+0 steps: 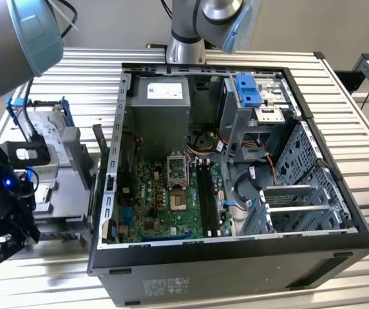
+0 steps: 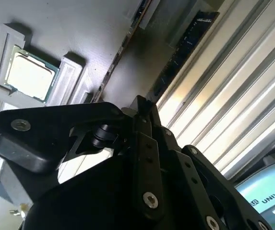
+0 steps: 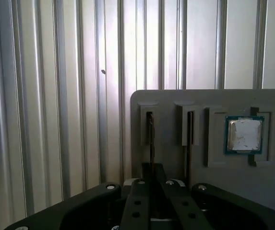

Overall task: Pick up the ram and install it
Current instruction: 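Pick up the ram and move it above insertion slot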

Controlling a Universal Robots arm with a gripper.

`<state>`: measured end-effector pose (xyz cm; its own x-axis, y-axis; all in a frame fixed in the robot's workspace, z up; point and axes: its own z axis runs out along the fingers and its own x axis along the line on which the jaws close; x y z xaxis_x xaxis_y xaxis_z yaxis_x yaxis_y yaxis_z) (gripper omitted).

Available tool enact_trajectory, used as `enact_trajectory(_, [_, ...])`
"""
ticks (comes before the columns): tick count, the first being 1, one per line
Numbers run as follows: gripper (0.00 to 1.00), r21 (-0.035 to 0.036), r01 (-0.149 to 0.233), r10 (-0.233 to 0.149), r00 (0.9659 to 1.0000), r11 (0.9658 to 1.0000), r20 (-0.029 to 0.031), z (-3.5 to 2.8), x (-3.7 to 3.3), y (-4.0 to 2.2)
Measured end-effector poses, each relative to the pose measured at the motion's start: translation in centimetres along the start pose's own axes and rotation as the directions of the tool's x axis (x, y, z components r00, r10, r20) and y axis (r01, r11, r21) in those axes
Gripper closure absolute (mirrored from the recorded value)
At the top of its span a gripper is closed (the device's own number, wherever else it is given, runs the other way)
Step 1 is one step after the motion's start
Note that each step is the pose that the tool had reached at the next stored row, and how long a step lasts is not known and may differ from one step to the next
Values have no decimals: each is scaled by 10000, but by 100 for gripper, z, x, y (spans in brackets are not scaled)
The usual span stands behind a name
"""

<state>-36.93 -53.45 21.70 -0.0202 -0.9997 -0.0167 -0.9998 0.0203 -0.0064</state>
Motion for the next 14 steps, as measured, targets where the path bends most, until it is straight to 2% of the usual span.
enact_trajectory(8, [100,-1,1,-1,10000,10000,-3,-367,-6,-2])
enact_trajectory(11, [100,-1,3,-3,10000,10000,-29,-499,-7,-4])
enact_trajectory(14, [100,1,1,-1,10000,10000,-50,-580,-9,-4])
